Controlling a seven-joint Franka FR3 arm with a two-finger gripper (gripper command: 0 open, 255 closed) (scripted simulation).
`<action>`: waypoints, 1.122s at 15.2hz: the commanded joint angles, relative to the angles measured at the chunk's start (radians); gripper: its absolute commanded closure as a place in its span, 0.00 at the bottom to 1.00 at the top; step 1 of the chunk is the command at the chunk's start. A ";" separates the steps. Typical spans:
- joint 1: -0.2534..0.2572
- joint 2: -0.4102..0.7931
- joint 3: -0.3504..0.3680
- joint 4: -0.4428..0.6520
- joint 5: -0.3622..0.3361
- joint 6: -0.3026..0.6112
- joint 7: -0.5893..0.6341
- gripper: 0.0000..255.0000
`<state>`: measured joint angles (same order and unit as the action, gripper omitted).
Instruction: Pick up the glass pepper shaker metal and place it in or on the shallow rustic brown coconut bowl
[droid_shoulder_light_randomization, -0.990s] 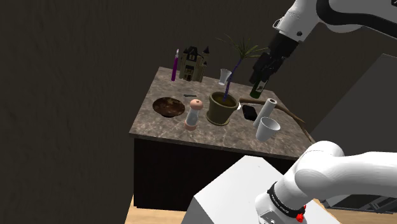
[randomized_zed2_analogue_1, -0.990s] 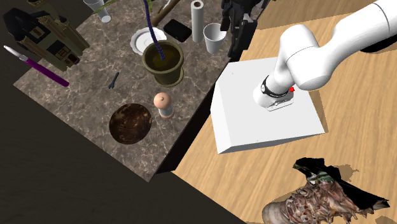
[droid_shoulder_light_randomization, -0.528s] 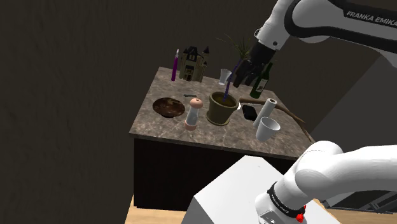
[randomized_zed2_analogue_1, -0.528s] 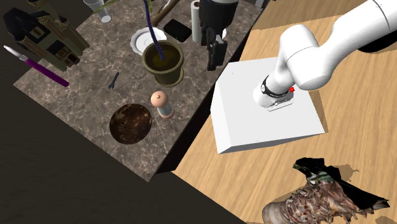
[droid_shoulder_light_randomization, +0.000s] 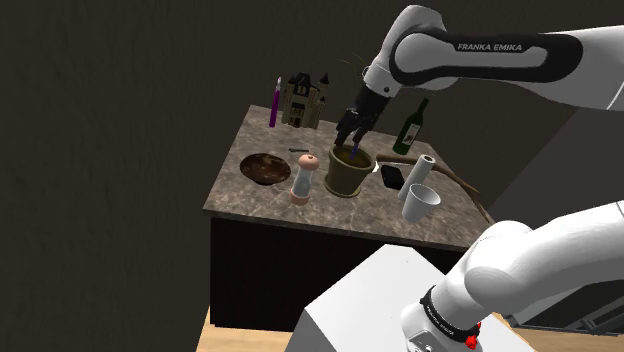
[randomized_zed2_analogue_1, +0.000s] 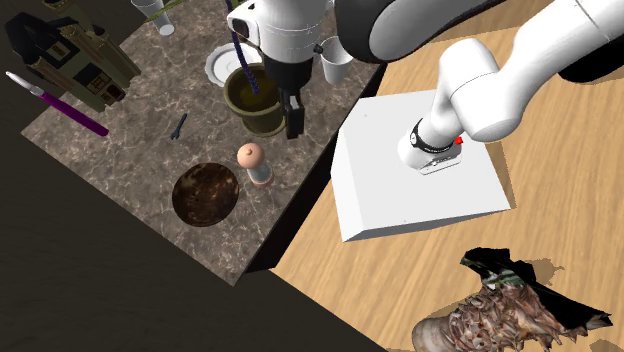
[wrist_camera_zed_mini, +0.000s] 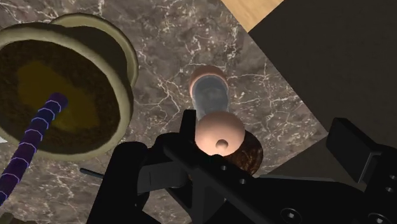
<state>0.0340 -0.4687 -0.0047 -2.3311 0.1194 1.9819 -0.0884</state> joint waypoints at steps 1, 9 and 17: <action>0.006 0.070 -0.001 0.018 0.006 0.055 -0.016 0.00; 0.025 0.361 -0.003 0.131 0.039 0.236 -0.084 0.00; 0.032 0.450 0.003 0.115 0.055 0.341 -0.099 0.00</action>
<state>0.0655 -0.0275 -0.0019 -2.2108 0.1726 2.3095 -0.1856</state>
